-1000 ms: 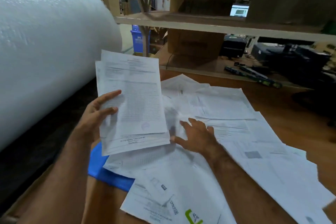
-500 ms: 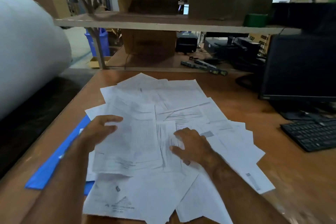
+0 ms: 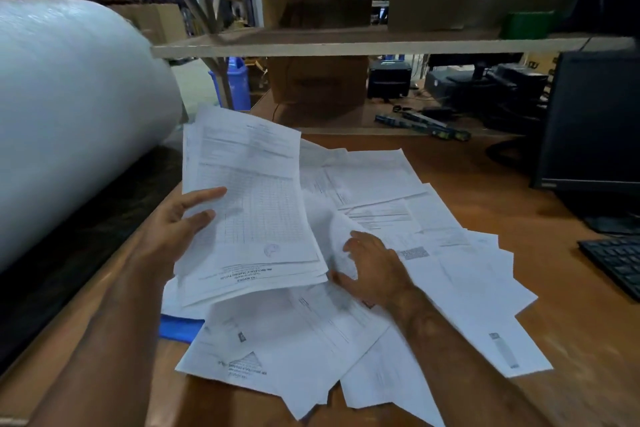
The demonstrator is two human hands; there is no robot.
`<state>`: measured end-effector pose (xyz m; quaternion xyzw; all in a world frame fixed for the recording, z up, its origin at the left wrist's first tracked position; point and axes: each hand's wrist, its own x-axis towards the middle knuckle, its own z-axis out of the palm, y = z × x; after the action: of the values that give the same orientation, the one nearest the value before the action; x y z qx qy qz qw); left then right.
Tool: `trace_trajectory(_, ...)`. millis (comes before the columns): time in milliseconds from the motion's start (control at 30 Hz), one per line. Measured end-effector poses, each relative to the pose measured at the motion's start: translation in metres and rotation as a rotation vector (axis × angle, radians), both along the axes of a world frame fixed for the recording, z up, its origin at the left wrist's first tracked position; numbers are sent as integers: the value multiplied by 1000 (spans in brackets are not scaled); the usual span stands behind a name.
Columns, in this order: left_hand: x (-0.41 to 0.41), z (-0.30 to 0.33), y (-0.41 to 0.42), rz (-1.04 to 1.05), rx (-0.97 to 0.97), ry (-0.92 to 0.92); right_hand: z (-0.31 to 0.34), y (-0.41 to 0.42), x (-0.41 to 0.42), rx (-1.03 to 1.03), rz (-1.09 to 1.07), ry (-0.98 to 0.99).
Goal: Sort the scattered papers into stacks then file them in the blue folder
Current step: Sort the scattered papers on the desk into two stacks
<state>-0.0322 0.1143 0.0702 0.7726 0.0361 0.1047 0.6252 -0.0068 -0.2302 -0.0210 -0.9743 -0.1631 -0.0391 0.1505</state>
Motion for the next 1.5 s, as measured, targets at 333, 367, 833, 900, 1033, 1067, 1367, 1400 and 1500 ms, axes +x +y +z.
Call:
trace_trajectory(333, -21, -13, -10, -10, -141, -28, 20, -10, -36, -258, -187, 115)
trace_trajectory(367, -22, -14, -14, -19, -149, -29, 21, -15, -34, -223, -218, 114)
trace_trajectory(833, -27, -49, 1, -47, -192, -4, 23, -43, 40, 304, -237, 208)
trace_trajectory(900, -25, -53, 3, -50, -181, 9, 25, -53, 36, 367, -243, 141)
trace_trajectory(1033, -16, -53, -7, -92, -128, -4, 30, -73, 17, 422, -258, 78)
trace_trajectory(1067, -15, -51, -13, -106, -122, -11, 34, -78, 11, 426, -258, 67)
trace_trajectory(1367, 2, -52, -44, -11, 120, -3, 94, -92, -42, 1169, -135, -131)
trace_trajectory(1400, 2, -51, -45, -20, 132, -5, 98, -92, -45, 1251, -118, -117)
trace_trajectory(1500, 1, -43, -49, -37, 133, -2, 108, -91, -47, 1407, -50, -44)
